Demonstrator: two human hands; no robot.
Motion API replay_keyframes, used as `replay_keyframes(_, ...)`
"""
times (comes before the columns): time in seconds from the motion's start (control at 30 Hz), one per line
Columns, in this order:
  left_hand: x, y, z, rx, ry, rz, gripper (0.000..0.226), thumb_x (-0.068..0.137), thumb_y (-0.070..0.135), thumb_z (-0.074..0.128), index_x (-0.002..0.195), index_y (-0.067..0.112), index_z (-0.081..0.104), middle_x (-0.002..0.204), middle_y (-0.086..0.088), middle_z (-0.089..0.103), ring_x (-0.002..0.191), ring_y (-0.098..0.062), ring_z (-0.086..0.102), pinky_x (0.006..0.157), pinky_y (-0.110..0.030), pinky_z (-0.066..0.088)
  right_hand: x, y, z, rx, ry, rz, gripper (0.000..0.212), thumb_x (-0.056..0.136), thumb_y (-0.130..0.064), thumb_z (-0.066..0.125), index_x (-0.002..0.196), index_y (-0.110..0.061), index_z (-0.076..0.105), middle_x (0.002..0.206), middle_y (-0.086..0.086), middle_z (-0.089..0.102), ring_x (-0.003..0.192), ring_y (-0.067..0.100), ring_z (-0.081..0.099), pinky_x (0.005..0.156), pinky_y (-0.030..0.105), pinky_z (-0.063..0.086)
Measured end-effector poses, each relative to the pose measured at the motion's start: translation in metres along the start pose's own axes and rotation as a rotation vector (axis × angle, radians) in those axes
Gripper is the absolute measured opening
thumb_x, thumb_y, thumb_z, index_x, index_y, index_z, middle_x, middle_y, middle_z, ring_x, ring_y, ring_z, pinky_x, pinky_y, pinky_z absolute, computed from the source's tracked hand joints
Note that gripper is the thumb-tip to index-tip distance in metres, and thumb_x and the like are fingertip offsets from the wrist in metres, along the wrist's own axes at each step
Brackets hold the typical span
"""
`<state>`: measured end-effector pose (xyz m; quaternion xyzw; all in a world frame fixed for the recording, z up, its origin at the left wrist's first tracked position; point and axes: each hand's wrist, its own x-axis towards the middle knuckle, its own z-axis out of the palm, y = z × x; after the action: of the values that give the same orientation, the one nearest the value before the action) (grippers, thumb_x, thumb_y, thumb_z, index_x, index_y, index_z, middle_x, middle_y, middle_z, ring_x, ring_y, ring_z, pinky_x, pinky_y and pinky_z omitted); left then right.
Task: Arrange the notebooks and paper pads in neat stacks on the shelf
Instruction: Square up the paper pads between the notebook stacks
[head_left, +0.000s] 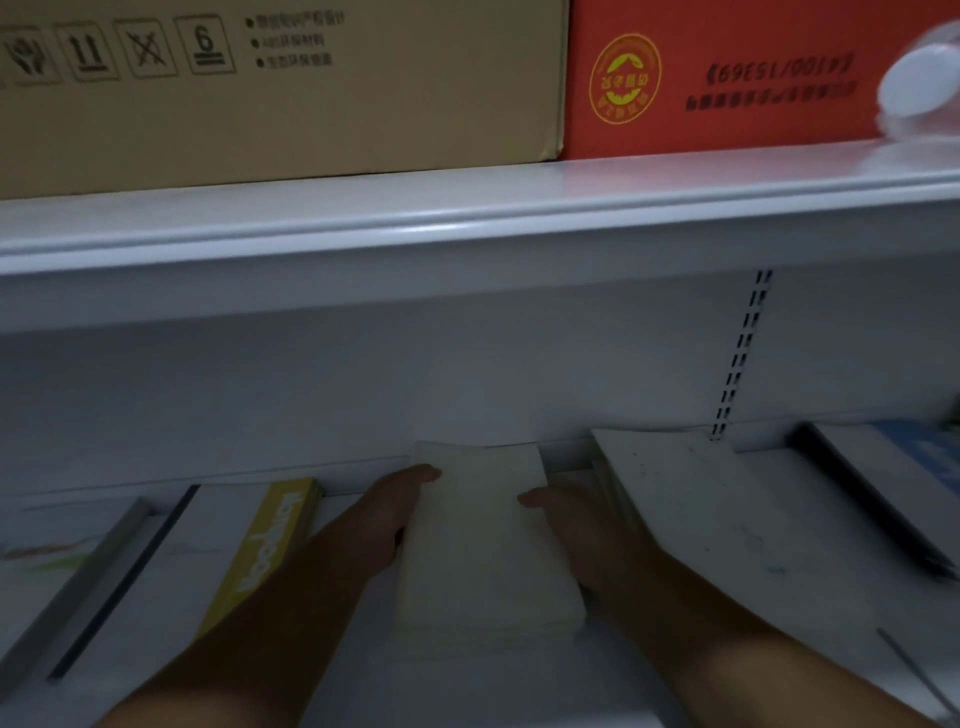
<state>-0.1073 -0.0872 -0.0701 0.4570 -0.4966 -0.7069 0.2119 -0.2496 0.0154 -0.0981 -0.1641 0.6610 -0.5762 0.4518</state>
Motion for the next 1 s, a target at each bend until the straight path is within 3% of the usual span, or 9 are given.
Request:
replay_keyframes(0.2, -0.007, -0.005, -0.012, -0.018, 0.044, 0.063, 0.022, 0.094, 0.005, 0.047, 0.078, 0.005, 0.061, 0.069, -0.011, 0.065, 0.062, -0.021, 0.061, 0.058, -0.027, 0.051, -0.009, 0.000, 0.002, -0.060, -0.048, -0.111, 0.024, 0.089, 0.003, 0.045, 0.081, -0.012, 0.062, 0.075, 0.006, 0.060, 0.067, 0.023, 0.057, 0.062, 0.025, 0.046)
replay_keyframes(0.33, -0.012, -0.006, -0.026, -0.034, 0.106, 0.097, 0.021, 0.094, 0.005, 0.046, 0.077, 0.005, 0.059, 0.060, -0.009, 0.065, 0.046, -0.017, 0.062, 0.046, -0.022, 0.051, -0.012, 0.001, 0.022, -0.094, -0.075, -0.127, 0.021, 0.087, 0.003, 0.045, 0.099, -0.004, 0.061, 0.079, 0.011, 0.061, 0.069, 0.027, 0.057, 0.064, 0.026, 0.045)
replay_keyframes(0.43, -0.019, 0.000, -0.026, -0.026, 0.047, 0.091, 0.018, 0.094, 0.010, 0.048, 0.082, 0.007, 0.061, 0.053, -0.003, 0.068, 0.046, -0.015, 0.064, 0.052, -0.023, 0.052, -0.015, -0.003, 0.026, -0.111, -0.078, -0.087, 0.028, 0.087, -0.001, 0.052, 0.113, 0.003, 0.061, 0.104, 0.024, 0.064, 0.085, 0.034, 0.060, 0.075, 0.035, 0.049)
replay_keyframes(0.53, -0.038, 0.007, -0.023, 0.228, 0.008, 0.088, 0.010, 0.091, 0.018, 0.058, 0.101, 0.016, 0.056, 0.071, 0.006, 0.062, 0.061, -0.009, 0.060, 0.054, -0.021, 0.050, -0.024, -0.011, 0.005, -0.127, -0.158, -0.090, 0.035, 0.080, 0.009, 0.055, 0.112, -0.005, 0.057, 0.106, 0.019, 0.064, 0.087, 0.032, 0.060, 0.081, 0.037, 0.049)
replay_keyframes(0.63, -0.056, 0.003, -0.047, 0.693, -0.084, 0.043, 0.100, 0.070, 0.033, 0.080, 0.147, 0.028, 0.015, 0.103, 0.006, 0.062, 0.088, -0.012, 0.063, 0.066, -0.026, 0.054, -0.044, -0.011, -0.021, -0.449, -0.378, -0.075, 0.082, 0.072, 0.008, 0.065, 0.128, -0.040, 0.031, 0.121, 0.016, 0.062, 0.110, 0.031, 0.058, 0.098, 0.042, 0.044)
replay_keyframes(0.7, -0.073, -0.006, -0.057, 1.055, -0.202, 0.004, 0.129, 0.061, 0.038, 0.082, 0.147, 0.040, -0.014, 0.126, 0.001, 0.059, 0.103, -0.015, 0.062, 0.084, -0.028, 0.052, -0.059, -0.006, -0.023, -0.847, -0.516, -0.051, 0.111, 0.066, -0.008, 0.077, 0.142, -0.046, 0.005, 0.145, 0.009, 0.042, 0.123, 0.024, 0.050, 0.101, 0.035, 0.045)
replay_keyframes(0.8, -0.088, -0.030, -0.048, 1.463, -0.052, 0.258, 0.118, 0.076, 0.019, 0.066, 0.138, 0.039, -0.033, 0.120, -0.004, 0.061, 0.098, -0.017, 0.062, 0.072, -0.020, 0.043, -0.071, 0.003, -0.008, -1.347, -0.448, -0.173, 0.119, 0.074, -0.018, 0.072, 0.145, -0.037, -0.021, 0.146, 0.010, 0.027, 0.123, 0.026, 0.042, 0.087, 0.024, 0.041)
replay_keyframes(0.87, -0.092, -0.040, -0.040, 1.502, 0.059, 0.435, 0.111, 0.079, 0.012, 0.056, 0.134, 0.037, -0.037, 0.112, -0.003, 0.065, 0.097, -0.018, 0.063, 0.068, -0.021, 0.040, -0.073, 0.007, 0.001, -1.430, -0.369, -0.291, 0.115, 0.075, -0.018, 0.069, 0.145, -0.035, -0.020, 0.145, 0.011, 0.028, 0.130, 0.027, 0.034, 0.094, 0.024, 0.036)
replay_keyframes(1.0, -0.079, -0.048, -0.051, 1.460, 0.014, 0.454, 0.109, 0.078, 0.012, 0.053, 0.130, 0.038, -0.039, 0.106, -0.005, 0.067, 0.094, -0.020, 0.064, 0.074, -0.025, 0.046, -0.066, 0.003, 0.007, -1.513, -0.325, -0.312, 0.114, 0.072, -0.018, 0.069, 0.147, -0.035, -0.016, 0.142, 0.008, 0.035, 0.124, 0.025, 0.042, 0.085, 0.018, 0.038)
